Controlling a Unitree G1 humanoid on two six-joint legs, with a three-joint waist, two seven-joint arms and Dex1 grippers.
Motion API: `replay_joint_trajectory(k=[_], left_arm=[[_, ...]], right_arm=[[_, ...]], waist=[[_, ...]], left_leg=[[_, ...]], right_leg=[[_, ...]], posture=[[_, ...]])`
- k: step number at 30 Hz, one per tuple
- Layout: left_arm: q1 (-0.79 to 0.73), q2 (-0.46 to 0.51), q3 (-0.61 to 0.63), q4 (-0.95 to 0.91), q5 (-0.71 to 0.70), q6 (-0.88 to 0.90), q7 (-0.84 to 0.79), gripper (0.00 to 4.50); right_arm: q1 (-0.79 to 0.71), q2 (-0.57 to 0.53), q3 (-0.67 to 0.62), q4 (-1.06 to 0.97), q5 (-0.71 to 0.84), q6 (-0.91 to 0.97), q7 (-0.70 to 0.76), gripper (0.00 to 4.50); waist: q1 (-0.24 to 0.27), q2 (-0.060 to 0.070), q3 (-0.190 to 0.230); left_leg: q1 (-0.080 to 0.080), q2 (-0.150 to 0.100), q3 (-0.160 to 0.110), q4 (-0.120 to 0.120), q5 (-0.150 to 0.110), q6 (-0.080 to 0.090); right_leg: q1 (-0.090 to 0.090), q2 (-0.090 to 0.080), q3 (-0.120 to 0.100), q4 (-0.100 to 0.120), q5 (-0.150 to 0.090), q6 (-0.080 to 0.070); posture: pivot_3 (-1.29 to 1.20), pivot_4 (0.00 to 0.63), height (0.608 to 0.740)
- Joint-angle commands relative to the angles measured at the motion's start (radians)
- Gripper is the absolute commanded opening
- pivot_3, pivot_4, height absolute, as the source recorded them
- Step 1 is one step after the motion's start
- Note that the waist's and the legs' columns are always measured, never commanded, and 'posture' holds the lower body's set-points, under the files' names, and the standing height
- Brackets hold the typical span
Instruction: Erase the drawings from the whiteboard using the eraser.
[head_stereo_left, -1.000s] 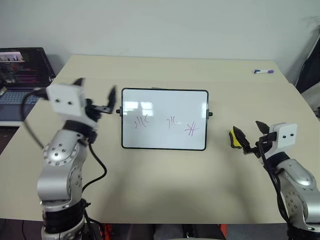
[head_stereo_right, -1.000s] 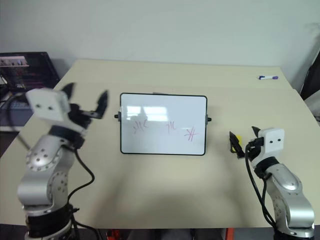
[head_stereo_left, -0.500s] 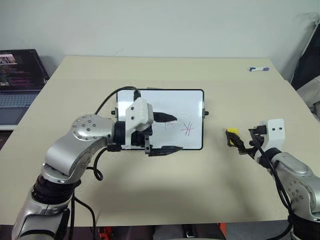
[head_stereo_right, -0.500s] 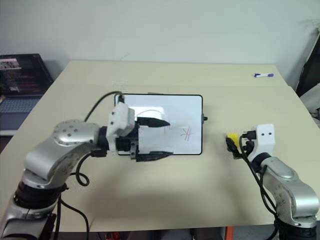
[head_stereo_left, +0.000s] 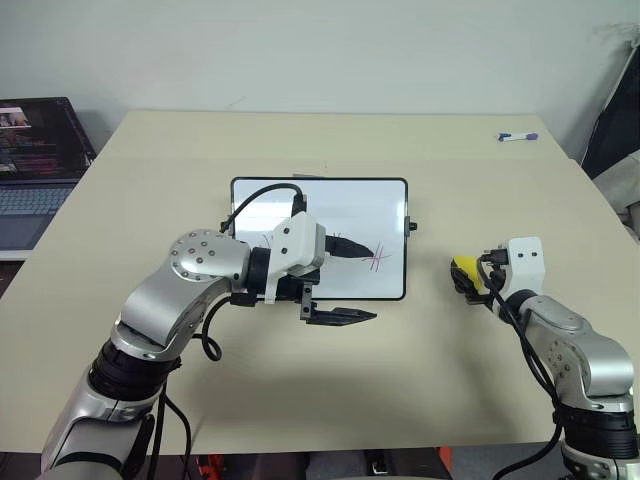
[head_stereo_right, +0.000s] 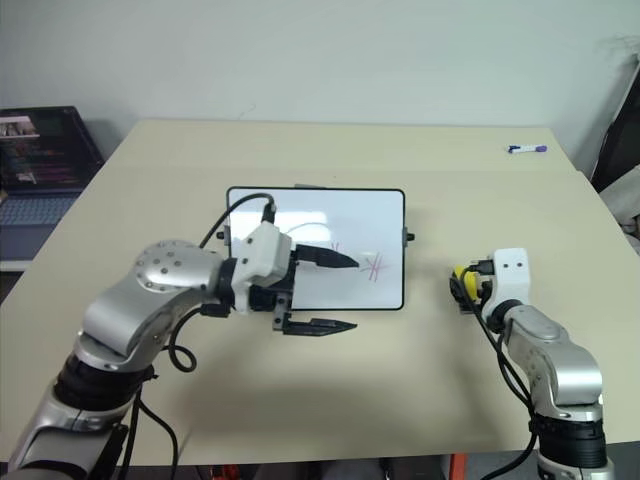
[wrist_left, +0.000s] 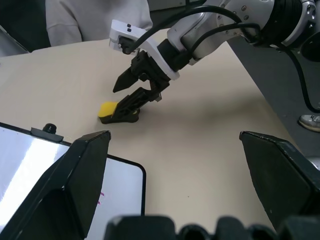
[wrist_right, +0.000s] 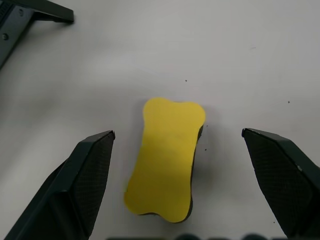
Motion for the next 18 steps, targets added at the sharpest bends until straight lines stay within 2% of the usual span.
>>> replay_joint_trajectory(k=[1,3,6,13,14,18], left_arm=[[0.012,0.005,0.016,-0.033,0.004,-0.014,0.006,4.5],[0.023,0.006,0.016,-0.04,0.007,-0.013,0.01,4.5],[0.034,0.007,0.018,-0.048,0.009,-0.009,0.015,4.5],[0.067,0.015,0.03,-0.055,0.018,-0.001,0.043,4.5],[0.078,0.017,0.034,-0.058,0.019,0.004,0.05,4.5],[0.151,0.03,0.07,-0.083,0.014,0.034,0.108,4.5]], right_arm=[[-0.023,0.003,-0.01,0.016,-0.015,-0.04,0.014,4.48],[-0.029,0.006,-0.006,0.035,-0.02,-0.047,0.022,4.48],[-0.037,0.008,0.002,0.056,-0.033,-0.058,0.028,3.88],[-0.049,0.017,0.001,0.075,-0.048,-0.07,0.037,1.41],[-0.049,0.018,0.0,0.075,-0.049,-0.07,0.038,1.17],[-0.035,0.017,-0.001,0.048,-0.049,-0.077,0.056,1.13]], waist=[[0.0,0.0,0.0],[0.0,0.0,0.0],[0.001,0.0,0.0],[-0.001,0.0,0.0],[-0.001,0.0,0.0],[-0.001,0.0,0.0]], left_leg=[[0.0,0.0,0.0,0.0,0.0,0.0],[0.0,0.0,0.0,0.0,0.0,0.0],[0.0,0.0,0.0,0.0,0.0,0.0],[0.0,0.0,0.0,0.0,0.0,0.0],[0.0,0.0,0.0,0.0,0.0,0.0],[0.001,0.001,0.0,0.0,0.0,0.0]], right_leg=[[0.0,0.0,0.0,0.0,0.0,0.0],[0.0,0.0,0.0,0.0,0.0,0.0],[0.0,0.0,0.0,0.0,0.0,0.0],[0.0,0.0,0.0,0.0,0.0,0.0],[0.0,0.0,0.001,0.0,0.0,0.0],[0.0,0.0,0.001,0.0,0.0,0.0]], posture=[[0.0,0.15,0.74],[0.0,0.15,0.74],[0.0,0.15,0.74],[0.0,0.15,0.74],[0.0,0.15,0.74],[0.0,0.15,0.74]])
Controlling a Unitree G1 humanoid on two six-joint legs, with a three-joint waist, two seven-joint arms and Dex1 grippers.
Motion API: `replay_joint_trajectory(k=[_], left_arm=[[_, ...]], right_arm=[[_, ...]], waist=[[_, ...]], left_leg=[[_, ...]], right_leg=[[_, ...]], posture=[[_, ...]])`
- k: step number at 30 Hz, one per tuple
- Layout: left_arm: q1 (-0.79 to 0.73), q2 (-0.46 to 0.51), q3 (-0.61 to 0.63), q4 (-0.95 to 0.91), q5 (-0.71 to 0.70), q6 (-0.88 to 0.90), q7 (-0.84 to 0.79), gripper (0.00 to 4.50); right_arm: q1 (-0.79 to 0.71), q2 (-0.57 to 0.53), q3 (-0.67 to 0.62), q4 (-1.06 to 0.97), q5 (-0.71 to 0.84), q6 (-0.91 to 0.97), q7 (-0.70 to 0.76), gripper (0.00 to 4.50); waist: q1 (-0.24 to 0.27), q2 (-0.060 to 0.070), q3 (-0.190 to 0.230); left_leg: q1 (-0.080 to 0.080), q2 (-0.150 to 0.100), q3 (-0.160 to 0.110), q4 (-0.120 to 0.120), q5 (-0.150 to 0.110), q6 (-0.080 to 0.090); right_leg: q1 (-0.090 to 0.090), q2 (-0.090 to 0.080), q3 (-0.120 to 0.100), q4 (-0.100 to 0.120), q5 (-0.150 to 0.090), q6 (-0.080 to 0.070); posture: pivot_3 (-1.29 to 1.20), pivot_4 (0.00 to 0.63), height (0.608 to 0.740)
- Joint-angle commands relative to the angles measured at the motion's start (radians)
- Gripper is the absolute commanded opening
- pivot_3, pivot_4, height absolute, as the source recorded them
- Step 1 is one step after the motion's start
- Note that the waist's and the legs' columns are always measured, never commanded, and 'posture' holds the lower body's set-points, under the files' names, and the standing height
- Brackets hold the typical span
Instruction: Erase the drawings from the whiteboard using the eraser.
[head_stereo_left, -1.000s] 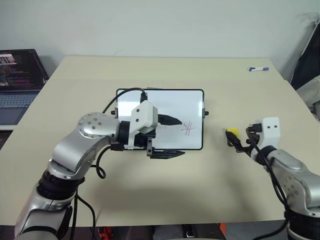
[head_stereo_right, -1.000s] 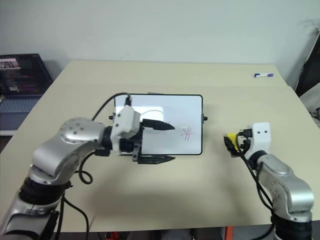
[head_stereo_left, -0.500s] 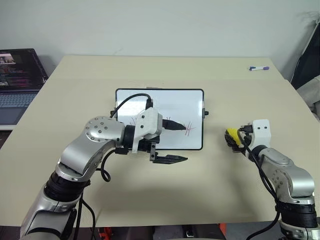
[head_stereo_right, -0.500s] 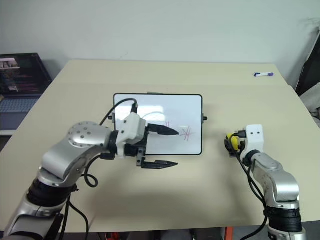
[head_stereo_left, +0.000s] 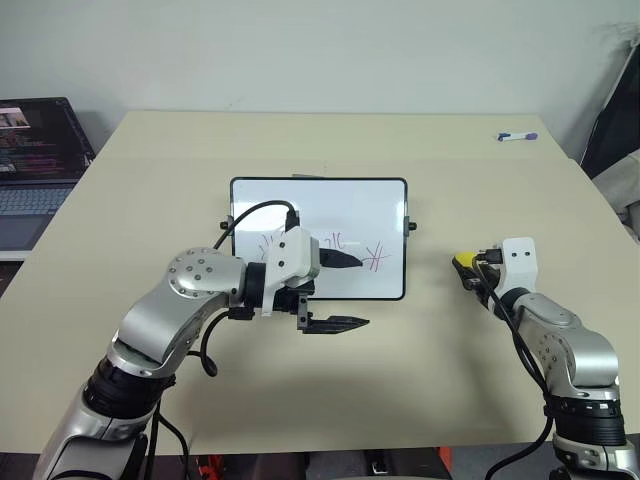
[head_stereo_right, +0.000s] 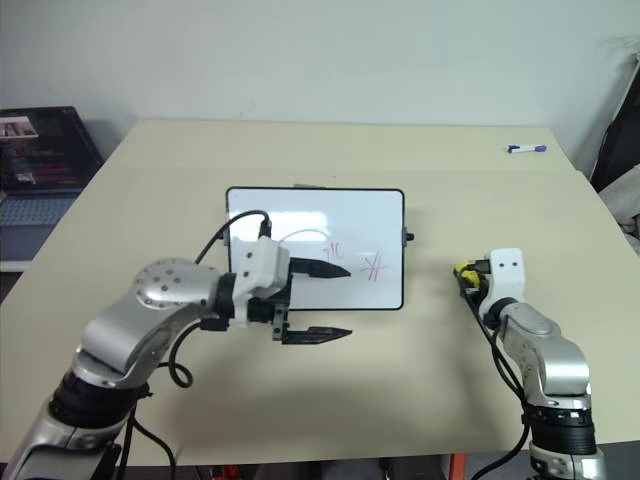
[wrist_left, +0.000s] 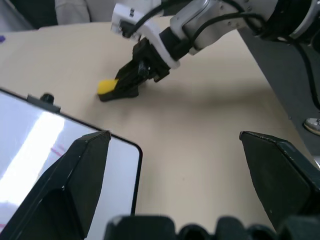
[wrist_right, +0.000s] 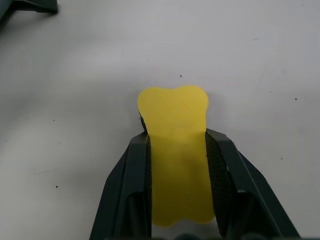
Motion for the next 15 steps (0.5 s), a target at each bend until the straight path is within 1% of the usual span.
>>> replay_joint_trajectory(k=[1,3,5,8,10,13,15], left_arm=[[0.068,0.018,0.071,-0.068,-0.007,0.028,0.064,4.5],[0.145,0.027,0.112,-0.105,-0.014,0.057,0.112,4.5],[0.22,0.026,0.149,-0.145,-0.015,0.077,0.162,4.5],[0.315,-0.033,0.198,-0.197,-0.014,0.114,0.296,4.5],[0.348,-0.069,0.224,-0.217,-0.013,0.134,0.365,4.5],[0.382,-0.088,0.238,-0.228,0.003,0.148,0.421,4.5],[0.418,-0.07,0.223,-0.224,0.033,0.132,0.425,4.5]], right_arm=[[0.008,-0.008,-0.005,-0.063,0.001,-0.037,0.027,1.13],[0.047,-0.032,0.014,-0.117,-0.006,-0.093,0.074,1.13],[0.107,-0.079,0.058,-0.186,-0.022,-0.162,0.15,1.13],[0.229,-0.137,0.111,-0.299,-0.029,-0.279,0.263,1.12],[0.282,-0.169,0.137,-0.35,-0.031,-0.327,0.315,1.12],[0.308,-0.197,0.172,-0.385,-0.041,-0.384,0.369,1.12],[0.269,-0.197,0.229,-0.387,-0.097,-0.449,0.373,1.12]], waist=[[-0.001,0.0,0.0],[0.0,0.0,0.0],[0.001,0.0,0.0],[0.002,0.0,0.0],[0.004,0.0,0.0],[0.004,0.0,0.001],[0.001,-0.001,0.0]], left_leg=[[0.0,0.0,0.0,0.0,0.0,0.0],[0.0,0.001,0.0,0.0,0.0,0.0],[0.0,0.001,0.0,0.0,0.0,0.0],[-0.001,0.001,-0.001,0.0,0.0,0.0],[0.0,0.001,-0.001,0.0,0.0,0.0],[0.002,0.0,-0.001,0.001,0.0,0.0],[0.004,0.0,-0.001,0.001,0.0,0.0]], right_leg=[[0.0,0.0,0.0,0.0,0.0,0.0],[0.0,-0.001,0.0,0.0,0.0,0.0],[0.0,-0.001,0.0,0.0,0.0,0.0],[0.0,-0.002,-0.001,-0.001,0.0,0.0],[0.001,-0.003,-0.001,0.0,0.0,0.0],[0.002,-0.004,-0.001,0.0,0.0,0.0],[0.004,-0.004,-0.001,0.0,0.0,0.001]], posture=[[0.0,0.15,0.74],[0.0,0.15,0.74],[0.0,0.15,0.74],[0.0,0.15,0.74],[0.0,0.15,0.74],[0.0,0.15,0.74],[0.0,0.15,0.74]])
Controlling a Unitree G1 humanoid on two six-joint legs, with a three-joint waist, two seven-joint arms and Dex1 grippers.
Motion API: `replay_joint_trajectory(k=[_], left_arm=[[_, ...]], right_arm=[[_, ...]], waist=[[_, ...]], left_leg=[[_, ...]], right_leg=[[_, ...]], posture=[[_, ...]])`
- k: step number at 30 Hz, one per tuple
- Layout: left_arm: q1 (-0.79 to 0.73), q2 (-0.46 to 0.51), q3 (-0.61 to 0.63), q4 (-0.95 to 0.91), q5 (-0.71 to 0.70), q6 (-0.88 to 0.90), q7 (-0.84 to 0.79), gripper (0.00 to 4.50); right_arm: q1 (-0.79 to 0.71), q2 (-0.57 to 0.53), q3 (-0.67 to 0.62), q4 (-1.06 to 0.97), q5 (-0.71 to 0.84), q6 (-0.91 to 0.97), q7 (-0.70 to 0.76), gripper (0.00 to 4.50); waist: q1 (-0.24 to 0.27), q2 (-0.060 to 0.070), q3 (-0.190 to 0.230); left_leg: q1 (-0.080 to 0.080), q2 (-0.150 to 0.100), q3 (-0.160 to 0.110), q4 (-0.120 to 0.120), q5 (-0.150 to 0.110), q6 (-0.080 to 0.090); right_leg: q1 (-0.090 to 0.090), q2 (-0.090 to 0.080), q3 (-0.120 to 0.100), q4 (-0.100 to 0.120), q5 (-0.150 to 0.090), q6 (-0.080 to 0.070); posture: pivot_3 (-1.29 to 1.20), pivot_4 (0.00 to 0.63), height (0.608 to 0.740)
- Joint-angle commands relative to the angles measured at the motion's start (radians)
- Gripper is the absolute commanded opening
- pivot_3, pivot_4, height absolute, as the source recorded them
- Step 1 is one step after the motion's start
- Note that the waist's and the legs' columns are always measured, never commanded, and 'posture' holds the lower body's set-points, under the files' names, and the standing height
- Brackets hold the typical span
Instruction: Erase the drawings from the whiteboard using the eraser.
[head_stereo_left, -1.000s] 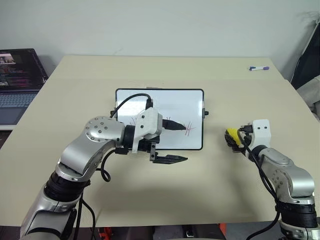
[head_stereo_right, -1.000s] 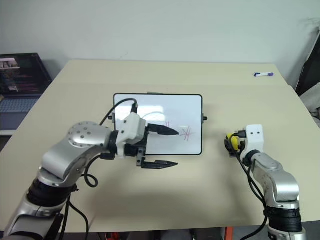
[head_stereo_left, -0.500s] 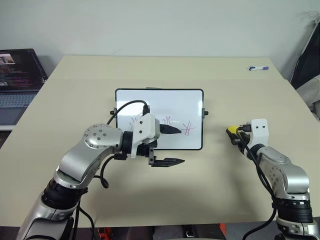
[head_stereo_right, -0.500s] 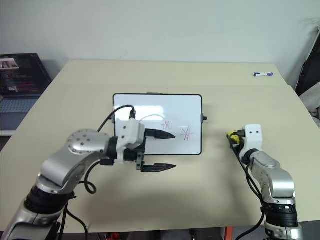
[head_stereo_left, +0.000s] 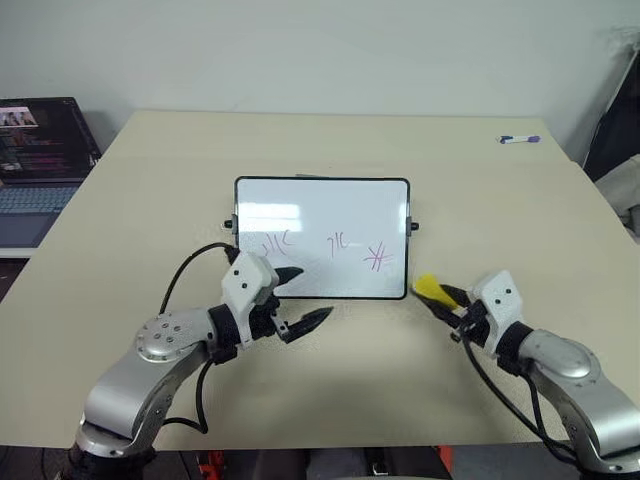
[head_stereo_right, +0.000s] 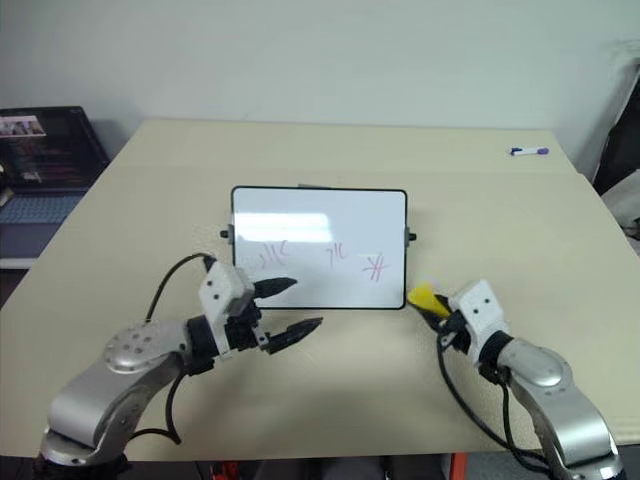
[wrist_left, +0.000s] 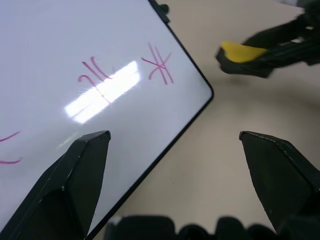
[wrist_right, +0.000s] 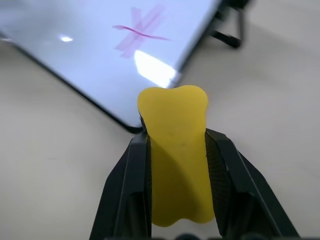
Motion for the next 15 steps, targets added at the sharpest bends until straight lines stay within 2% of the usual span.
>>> replay_joint_trajectory(k=[1,8,15], left_arm=[[0.042,0.03,-0.005,-0.033,0.042,-0.027,0.007,4.5],[0.055,0.091,-0.041,-0.019,0.006,-0.072,-0.128,4.5],[0.064,0.118,-0.056,-0.031,0.005,-0.075,-0.167,4.5]], right_arm=[[-0.077,0.001,0.076,-0.031,-0.089,-0.118,0.011,1.12],[-0.279,0.039,0.198,0.156,-0.318,-0.208,-0.073,1.12],[-0.364,0.082,0.269,0.302,-0.458,-0.254,-0.109,1.12]], waist=[[-0.007,-0.001,0.0],[0.001,-0.001,0.0],[0.001,-0.001,0.0]], left_leg=[[0.001,0.0,0.0,0.0,0.0,0.0],[0.001,0.001,0.001,0.0,0.0,0.0],[-0.002,-0.001,0.001,-0.001,0.0,0.0]], right_leg=[[0.001,0.0,0.0,0.0,0.0,0.0],[0.0,0.002,0.001,0.001,0.0,-0.002],[-0.003,-0.001,0.001,-0.001,0.002,-0.006]], posture=[[0.0,0.15,0.74],[0.0,0.15,0.74],[0.0,0.15,0.74]])
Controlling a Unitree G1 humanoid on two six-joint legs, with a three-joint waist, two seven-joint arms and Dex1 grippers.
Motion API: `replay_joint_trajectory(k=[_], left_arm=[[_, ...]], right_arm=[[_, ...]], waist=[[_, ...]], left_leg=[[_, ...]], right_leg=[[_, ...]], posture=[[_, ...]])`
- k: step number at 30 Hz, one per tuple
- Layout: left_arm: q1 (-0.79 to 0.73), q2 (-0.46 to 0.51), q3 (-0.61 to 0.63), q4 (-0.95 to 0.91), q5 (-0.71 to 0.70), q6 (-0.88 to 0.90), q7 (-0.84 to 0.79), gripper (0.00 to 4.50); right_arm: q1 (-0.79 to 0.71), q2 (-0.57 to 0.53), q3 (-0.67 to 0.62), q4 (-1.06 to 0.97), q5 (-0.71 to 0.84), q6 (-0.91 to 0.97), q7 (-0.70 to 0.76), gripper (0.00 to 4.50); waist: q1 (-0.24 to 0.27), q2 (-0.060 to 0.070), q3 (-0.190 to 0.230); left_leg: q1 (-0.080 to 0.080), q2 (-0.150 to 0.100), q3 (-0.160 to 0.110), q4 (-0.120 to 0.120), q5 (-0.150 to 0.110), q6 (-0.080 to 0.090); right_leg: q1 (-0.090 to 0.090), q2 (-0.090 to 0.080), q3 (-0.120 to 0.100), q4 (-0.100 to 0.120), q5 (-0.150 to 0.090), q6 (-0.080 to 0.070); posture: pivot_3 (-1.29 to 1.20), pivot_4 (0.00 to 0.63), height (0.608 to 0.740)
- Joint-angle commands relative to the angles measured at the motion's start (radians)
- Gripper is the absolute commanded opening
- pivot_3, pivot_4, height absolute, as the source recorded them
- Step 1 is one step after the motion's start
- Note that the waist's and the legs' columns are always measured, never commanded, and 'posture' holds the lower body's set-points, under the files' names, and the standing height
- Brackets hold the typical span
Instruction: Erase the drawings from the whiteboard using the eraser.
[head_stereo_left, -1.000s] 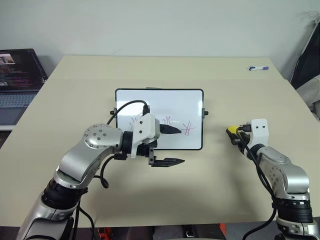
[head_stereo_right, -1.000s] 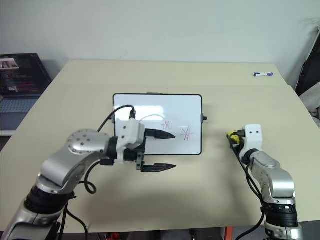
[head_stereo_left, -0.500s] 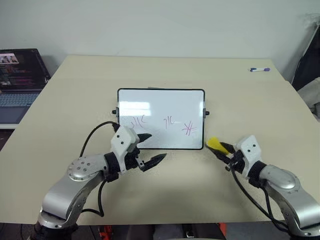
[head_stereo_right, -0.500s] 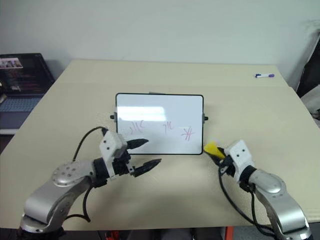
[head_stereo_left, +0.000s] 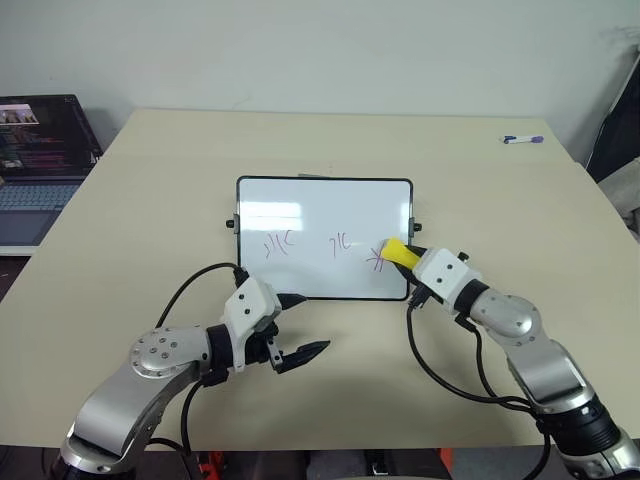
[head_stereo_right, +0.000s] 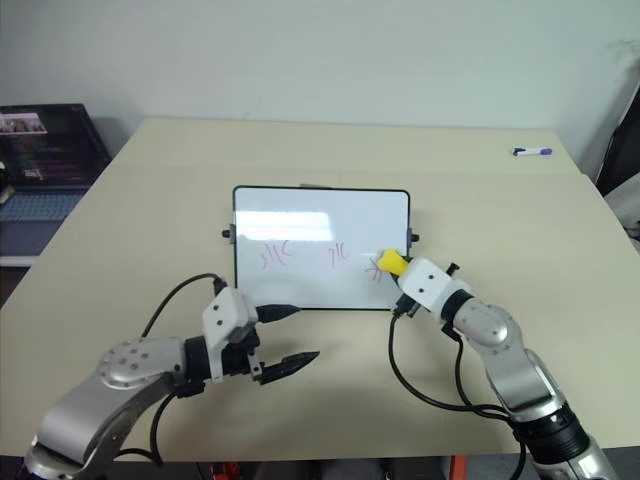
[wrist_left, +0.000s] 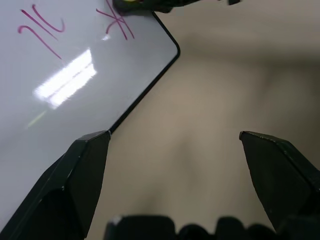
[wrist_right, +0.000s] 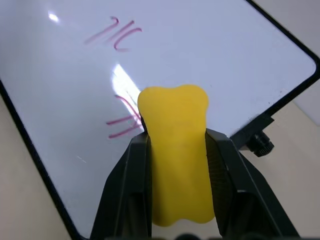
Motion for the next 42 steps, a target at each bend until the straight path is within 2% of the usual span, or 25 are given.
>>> replay_joint_trajectory(k=[1,7,12,16,20,24,29,32,40,42], left_arm=[[-0.008,0.007,-0.008,-0.032,-0.008,-0.021,-0.017,4.5],[-0.03,0.006,-0.024,-0.019,0.004,-0.029,-0.026,4.5],[-0.039,0.008,-0.029,-0.015,0.004,-0.03,-0.032,4.5],[-0.039,0.01,-0.03,-0.016,0.0,-0.032,-0.036,4.5],[-0.036,0.003,-0.032,-0.024,-0.006,-0.024,-0.032,4.5],[-0.032,0.002,-0.033,-0.03,-0.008,-0.021,-0.028,4.5],[-0.028,0.001,-0.036,-0.036,-0.01,-0.019,-0.026,4.5],[-0.026,0.0,-0.039,-0.041,-0.011,-0.017,-0.026,4.5],[-0.03,0.002,-0.046,-0.043,-0.015,-0.013,-0.03,4.5],[-0.028,0.005,-0.044,-0.043,-0.016,-0.014,-0.033,4.5]], right_arm=[[-0.03,0.018,0.026,0.037,-0.055,-0.023,-0.01,1.12],[-0.013,-0.015,0.102,0.048,-0.088,0.001,0.115,1.12],[-0.119,0.039,0.056,0.129,-0.167,-0.019,-0.005,1.12],[-0.163,0.059,0.037,0.17,-0.176,-0.019,-0.029,1.12],[-0.132,-0.004,0.097,0.14,-0.163,-0.013,0.12,1.12],[-0.094,-0.037,0.125,0.103,-0.16,0.007,0.206,1.11],[-0.102,-0.023,0.053,0.135,-0.223,0.014,0.083,1.11],[-0.103,-0.032,0.027,0.139,-0.224,0.017,0.059,1.11],[-0.002,-0.099,0.111,0.017,-0.18,0.063,0.267,1.11],[0.001,-0.091,0.11,0.011,-0.196,0.061,0.254,1.11]], waist=[[-0.001,0.0,0.0],[-0.003,0.0,0.0],[-0.007,0.0,0.0],[-0.003,-0.001,0.0],[0.0,-0.001,-0.001],[-0.001,-0.002,-0.001],[-0.002,-0.002,-0.001],[-0.002,-0.002,-0.001],[0.006,-0.003,-0.002],[0.003,-0.003,-0.002]], left_leg=[[0.0,0.0,0.0,0.0,0.0,0.0],[0.004,0.001,0.0,0.0,0.0,0.0],[0.005,0.001,0.0,0.001,0.001,0.0],[0.005,0.001,0.0,0.002,0.003,0.002],[0.005,0.0,0.0,0.002,0.003,0.003],[0.005,0.001,0.0,0.001,0.003,0.003],[0.005,0.0,0.0,0.002,0.003,0.003],[0.005,0.0,0.0,0.002,0.003,0.003],[0.005,0.0,0.0,0.002,0.004,0.004],[0.005,0.0,0.0,0.002,0.004,0.004]], right_leg=[[0.0,0.0,0.0,0.0,0.0,0.0],[0.002,0.0,0.0,0.002,-0.001,0.001],[0.003,0.001,0.0,0.002,0.0,0.003],[0.003,0.001,0.0,0.002,0.002,0.003],[0.003,0.0,0.0,0.002,0.002,0.003],[0.003,0.0,0.0,0.002,0.001,0.003],[0.004,0.0,0.0,0.002,0.002,0.003],[0.004,0.0,0.0,0.002,0.002,0.004],[0.004,-0.001,0.0,0.002,0.002,0.004],[0.004,-0.001,0.0,0.001,0.002,0.004]], posture=[[0.0,0.15,0.74],[0.0,0.15,0.74],[0.0,0.15,0.74],[0.0,0.15,0.74],[0.0,0.15,0.74],[0.0,0.15,0.74],[0.0,0.15,0.74],[0.0,0.15,0.74],[0.0,0.15,0.74],[0.0,0.15,0.74]])
